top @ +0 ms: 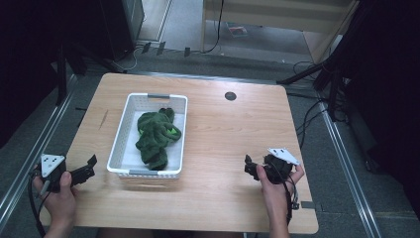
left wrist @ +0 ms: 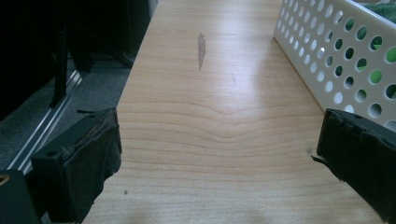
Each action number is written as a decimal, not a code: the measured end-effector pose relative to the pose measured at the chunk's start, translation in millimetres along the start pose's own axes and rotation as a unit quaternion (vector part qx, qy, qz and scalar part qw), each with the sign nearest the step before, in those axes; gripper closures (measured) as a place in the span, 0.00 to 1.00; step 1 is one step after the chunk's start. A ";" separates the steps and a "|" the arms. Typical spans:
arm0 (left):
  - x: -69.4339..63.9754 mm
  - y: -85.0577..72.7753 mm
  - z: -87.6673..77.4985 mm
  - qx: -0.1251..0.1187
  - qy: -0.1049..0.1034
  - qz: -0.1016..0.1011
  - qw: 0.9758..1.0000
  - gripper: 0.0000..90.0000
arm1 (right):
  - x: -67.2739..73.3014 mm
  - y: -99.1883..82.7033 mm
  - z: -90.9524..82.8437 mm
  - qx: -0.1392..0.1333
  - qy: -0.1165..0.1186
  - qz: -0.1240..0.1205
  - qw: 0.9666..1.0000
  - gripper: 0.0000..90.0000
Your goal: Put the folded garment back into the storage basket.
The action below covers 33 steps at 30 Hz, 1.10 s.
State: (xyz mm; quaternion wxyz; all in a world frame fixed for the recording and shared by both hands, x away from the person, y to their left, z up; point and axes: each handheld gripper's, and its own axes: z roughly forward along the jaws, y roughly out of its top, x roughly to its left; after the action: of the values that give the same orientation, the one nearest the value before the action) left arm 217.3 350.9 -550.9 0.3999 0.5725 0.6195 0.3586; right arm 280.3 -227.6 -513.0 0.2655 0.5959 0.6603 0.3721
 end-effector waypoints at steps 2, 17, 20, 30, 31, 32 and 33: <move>0.0 0.0 0.0 0.000 0.000 0.000 1.000 0.01 | -7.8 -7.8 0.6 0.005 -0.005 0.002 1.000 0.00; -0.3 -0.2 -0.4 -0.002 -0.001 0.002 1.000 0.01 | -58.0 -49.3 -17.3 -0.016 -0.025 0.021 0.999 0.00; -0.3 -0.3 -0.5 -0.002 -0.001 0.002 1.000 0.01 | -61.7 -50.9 -20.9 -0.024 -0.025 0.022 0.999 0.00; -0.2 -0.1 -0.2 0.001 -0.001 0.002 1.000 0.01 | -62.5 -52.6 -23.3 -0.031 -0.014 0.026 0.999 0.00; -0.2 -0.1 -0.2 0.001 -0.001 0.002 1.000 0.01 | -62.8 -52.7 -23.5 -0.031 -0.015 0.027 0.999 0.00; 0.0 -0.1 -0.1 0.001 0.000 0.000 1.000 0.01 | -63.1 -52.8 -23.9 -0.032 -0.016 0.029 0.999 0.00; 0.2 0.0 0.0 0.001 0.000 -0.002 1.000 0.01 | -63.8 -53.0 -24.3 -0.036 -0.015 0.031 0.999 0.00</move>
State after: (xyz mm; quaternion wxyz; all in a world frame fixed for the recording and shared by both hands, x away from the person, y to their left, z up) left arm 217.3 351.1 -550.9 0.3996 0.5721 0.6209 0.3571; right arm 239.3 -295.3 -547.6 0.2852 0.6119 0.6235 0.3944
